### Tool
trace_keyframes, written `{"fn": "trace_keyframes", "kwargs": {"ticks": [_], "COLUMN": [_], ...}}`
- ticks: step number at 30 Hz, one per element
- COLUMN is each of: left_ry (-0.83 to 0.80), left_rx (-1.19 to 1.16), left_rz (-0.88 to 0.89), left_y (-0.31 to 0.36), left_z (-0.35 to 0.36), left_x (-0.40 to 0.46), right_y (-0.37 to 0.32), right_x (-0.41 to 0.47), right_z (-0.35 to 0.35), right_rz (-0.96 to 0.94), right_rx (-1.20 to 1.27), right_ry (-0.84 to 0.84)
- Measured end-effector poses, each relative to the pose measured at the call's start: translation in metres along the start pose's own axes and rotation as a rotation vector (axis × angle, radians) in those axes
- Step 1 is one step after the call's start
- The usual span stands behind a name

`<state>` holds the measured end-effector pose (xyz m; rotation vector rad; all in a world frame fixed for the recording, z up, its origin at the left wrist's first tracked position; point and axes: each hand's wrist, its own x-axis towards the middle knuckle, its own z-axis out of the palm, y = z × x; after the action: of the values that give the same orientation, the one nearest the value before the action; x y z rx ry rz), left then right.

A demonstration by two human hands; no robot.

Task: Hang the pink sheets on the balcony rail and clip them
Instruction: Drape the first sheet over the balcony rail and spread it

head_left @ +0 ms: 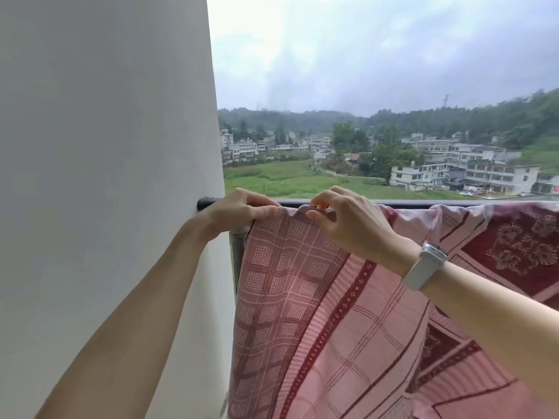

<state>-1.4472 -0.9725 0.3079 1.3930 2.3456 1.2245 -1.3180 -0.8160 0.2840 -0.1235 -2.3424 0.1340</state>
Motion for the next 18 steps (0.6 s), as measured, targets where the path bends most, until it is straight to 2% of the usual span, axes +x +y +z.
{"fn": "trace_keyframes", "kwargs": {"ticks": [4,10,13,16,18], "left_ry": [0.104,0.566,0.757,0.657,0.523], "left_rx": [-0.14,0.093,0.269,0.189,-0.043], "left_rz": [0.032,0.392,0.492,0.521,0.387], "left_y": [-0.006,0.008,-0.006,-0.03,-0.042], "left_z": [-0.005,-0.001,0.001,0.01,0.008], "left_x": [0.007,0.015,0.0,-0.014,-0.017], "right_y": [-0.003,-0.01,-0.019,-0.022,-0.025], "right_x": [-0.001,0.023,0.025,0.01,0.006], "right_z": [0.006,0.006,0.011,0.021,0.025], "right_rz": [0.046,0.147,0.066,0.008,-0.019], "right_rx": [0.025,0.131,0.058,-0.026,-0.064], "right_ry": [0.051,0.26,0.165,0.078,0.099]}}
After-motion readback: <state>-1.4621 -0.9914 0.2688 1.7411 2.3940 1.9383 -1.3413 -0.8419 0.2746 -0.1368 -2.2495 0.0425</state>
